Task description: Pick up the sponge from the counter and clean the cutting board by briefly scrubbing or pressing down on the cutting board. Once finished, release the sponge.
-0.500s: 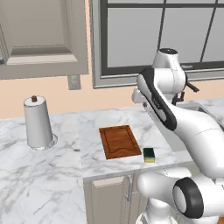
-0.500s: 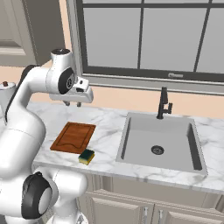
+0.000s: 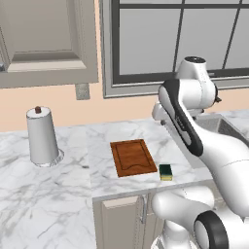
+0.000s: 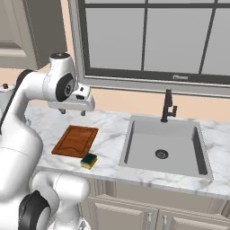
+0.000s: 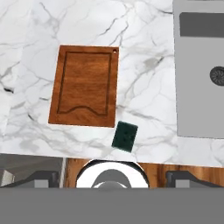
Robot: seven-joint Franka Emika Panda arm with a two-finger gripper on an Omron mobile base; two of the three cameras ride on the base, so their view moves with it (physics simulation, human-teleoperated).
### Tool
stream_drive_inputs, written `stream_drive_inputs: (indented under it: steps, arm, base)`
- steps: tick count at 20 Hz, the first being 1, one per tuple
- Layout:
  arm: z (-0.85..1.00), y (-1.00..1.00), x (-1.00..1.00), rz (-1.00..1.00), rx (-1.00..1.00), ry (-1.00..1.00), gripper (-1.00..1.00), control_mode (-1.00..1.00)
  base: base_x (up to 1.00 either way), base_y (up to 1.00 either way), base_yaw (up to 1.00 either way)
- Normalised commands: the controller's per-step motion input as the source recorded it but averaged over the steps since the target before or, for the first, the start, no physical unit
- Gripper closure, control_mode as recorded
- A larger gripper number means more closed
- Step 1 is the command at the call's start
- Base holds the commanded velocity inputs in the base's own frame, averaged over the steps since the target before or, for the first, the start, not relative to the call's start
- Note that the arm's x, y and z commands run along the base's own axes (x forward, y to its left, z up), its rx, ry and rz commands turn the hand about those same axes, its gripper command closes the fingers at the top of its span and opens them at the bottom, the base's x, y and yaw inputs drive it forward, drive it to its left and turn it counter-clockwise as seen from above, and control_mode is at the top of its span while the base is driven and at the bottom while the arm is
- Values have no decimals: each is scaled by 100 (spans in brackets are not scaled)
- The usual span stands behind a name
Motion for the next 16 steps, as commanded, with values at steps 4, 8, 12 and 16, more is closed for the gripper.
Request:
stream_drive_inputs:
  steps: [4, 8, 12, 16]
  arm:
    - [-30, -18, -18, -4, 0, 1, -100, -100]
    - [-46, -4, 3, -11, 0, 16, -100, -100]
    - [-48, 0, 10, -5, 0, 18, -100, -100]
    - [-44, -3, 1, 0, 0, 8, -100, -100]
  base:
    - [0, 0, 0]
    - [0, 0, 0]
    - [0, 0, 0]
    - [0, 0, 0]
